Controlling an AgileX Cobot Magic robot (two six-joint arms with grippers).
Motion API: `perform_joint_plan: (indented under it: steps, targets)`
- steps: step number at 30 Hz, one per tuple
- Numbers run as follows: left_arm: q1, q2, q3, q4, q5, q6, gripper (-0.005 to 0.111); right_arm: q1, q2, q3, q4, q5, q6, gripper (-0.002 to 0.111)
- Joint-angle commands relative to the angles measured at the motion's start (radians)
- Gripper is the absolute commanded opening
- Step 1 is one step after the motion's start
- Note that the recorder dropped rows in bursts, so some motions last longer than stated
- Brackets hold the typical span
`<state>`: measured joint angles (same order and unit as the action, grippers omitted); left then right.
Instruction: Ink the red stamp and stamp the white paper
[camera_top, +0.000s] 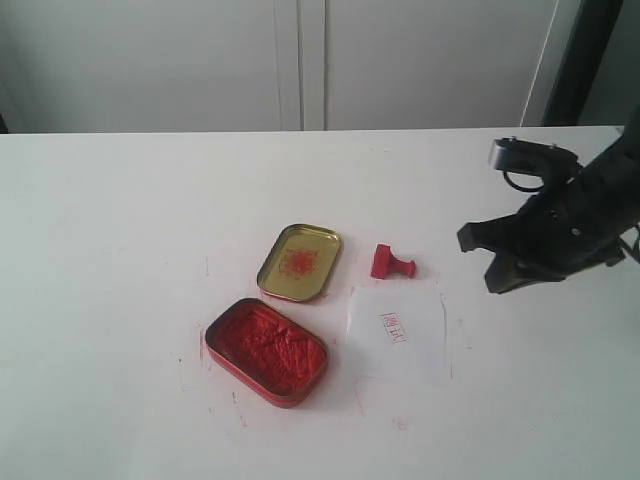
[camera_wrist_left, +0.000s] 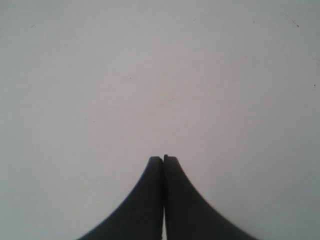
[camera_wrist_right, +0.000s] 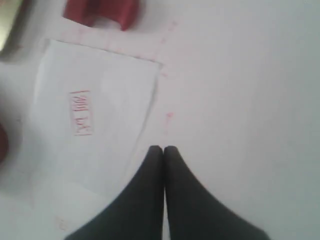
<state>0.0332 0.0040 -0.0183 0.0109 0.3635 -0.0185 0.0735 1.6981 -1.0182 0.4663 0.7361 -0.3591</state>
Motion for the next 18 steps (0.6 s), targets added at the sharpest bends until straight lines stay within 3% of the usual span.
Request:
perform_joint_plan:
  steps: [1,18]
  targets:
    - [-0.010,-0.004,0.007,-0.003,0.000,-0.003,0.000,-0.065,-0.011,-0.007,-0.150,0.052,0.109,0.000]
    - [-0.010,-0.004,0.007,-0.003,0.000,-0.003,0.000,-0.094,-0.014,-0.007,-0.416,0.052,0.289,0.000]
